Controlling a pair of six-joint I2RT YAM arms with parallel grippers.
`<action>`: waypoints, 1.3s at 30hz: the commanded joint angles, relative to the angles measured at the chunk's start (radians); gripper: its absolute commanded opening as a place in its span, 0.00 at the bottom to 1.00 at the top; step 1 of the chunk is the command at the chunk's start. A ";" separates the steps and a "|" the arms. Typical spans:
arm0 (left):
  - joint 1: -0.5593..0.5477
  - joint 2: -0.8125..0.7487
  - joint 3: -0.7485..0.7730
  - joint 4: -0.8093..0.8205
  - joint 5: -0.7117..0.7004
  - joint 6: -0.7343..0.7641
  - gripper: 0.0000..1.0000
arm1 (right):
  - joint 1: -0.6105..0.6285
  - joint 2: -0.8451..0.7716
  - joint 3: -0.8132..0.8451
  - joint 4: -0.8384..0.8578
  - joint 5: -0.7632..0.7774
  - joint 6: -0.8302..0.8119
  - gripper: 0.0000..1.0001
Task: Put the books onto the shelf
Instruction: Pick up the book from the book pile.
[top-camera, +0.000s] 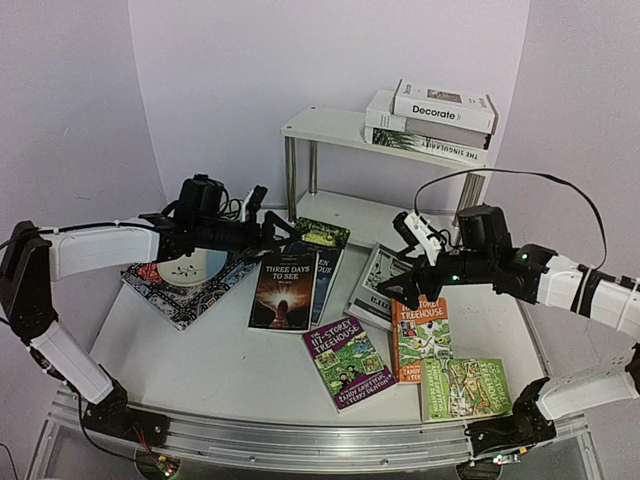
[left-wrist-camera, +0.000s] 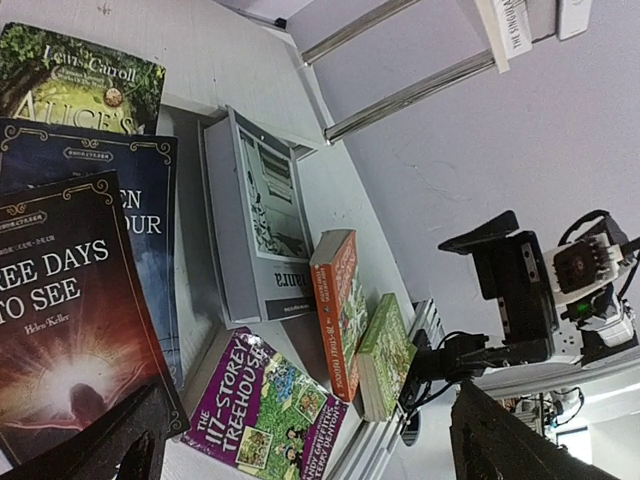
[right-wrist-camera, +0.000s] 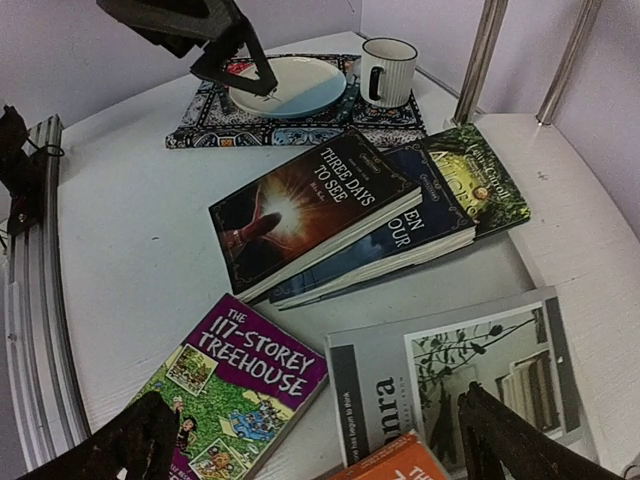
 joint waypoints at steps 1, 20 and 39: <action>-0.066 0.120 0.100 0.083 -0.042 0.016 1.00 | 0.015 -0.060 -0.072 0.160 0.064 0.100 0.98; -0.220 0.580 0.395 0.091 -0.142 -0.158 0.97 | 0.044 -0.106 -0.233 0.205 0.114 0.102 0.98; -0.230 0.692 0.445 0.141 -0.011 -0.334 0.69 | 0.046 -0.129 -0.263 0.212 0.121 0.069 0.98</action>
